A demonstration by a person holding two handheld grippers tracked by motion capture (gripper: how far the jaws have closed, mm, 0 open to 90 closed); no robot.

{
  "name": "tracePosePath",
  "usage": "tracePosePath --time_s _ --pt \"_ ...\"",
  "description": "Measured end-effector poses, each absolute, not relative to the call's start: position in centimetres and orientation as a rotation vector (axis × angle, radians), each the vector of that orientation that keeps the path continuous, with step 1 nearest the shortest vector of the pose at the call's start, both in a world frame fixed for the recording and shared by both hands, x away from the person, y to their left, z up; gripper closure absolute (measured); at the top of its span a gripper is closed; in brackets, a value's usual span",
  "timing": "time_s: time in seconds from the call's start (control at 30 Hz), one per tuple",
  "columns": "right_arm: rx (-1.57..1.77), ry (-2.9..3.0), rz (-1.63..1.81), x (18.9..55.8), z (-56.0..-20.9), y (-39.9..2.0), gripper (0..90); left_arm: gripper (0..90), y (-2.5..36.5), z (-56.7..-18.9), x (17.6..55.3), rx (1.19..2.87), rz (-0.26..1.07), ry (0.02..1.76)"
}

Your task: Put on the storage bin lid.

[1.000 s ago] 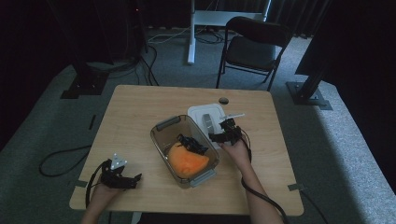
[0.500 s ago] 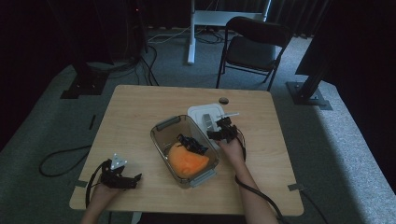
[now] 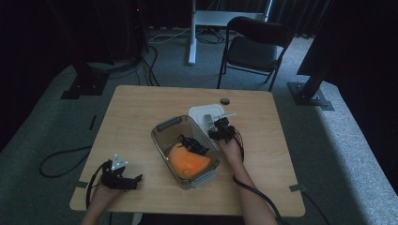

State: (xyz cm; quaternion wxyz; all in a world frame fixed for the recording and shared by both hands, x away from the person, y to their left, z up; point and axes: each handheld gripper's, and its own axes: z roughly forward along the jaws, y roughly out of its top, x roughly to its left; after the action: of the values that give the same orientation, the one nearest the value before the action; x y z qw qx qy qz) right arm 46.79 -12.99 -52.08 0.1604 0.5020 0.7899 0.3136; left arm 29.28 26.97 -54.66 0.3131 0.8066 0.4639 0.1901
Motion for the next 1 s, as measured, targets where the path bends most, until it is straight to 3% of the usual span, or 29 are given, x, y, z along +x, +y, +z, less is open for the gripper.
tracePosePath --time_s 0.13,0.3,1.0 --pt "1.425 2.282 0.922 46.6 -52.4 -12.7 49.4 0.3 27.0 -54.7 29.3 2.127 0.502 1.223" --pt "1.446 2.267 0.971 46.4 -52.5 -12.8 66.7 0.3 27.0 -54.7 29.3 2.127 0.502 1.224" --pt "1.427 2.259 0.966 45.0 -50.7 -15.0 68.1 0.2 27.0 -54.7 29.3 2.127 0.502 1.224"
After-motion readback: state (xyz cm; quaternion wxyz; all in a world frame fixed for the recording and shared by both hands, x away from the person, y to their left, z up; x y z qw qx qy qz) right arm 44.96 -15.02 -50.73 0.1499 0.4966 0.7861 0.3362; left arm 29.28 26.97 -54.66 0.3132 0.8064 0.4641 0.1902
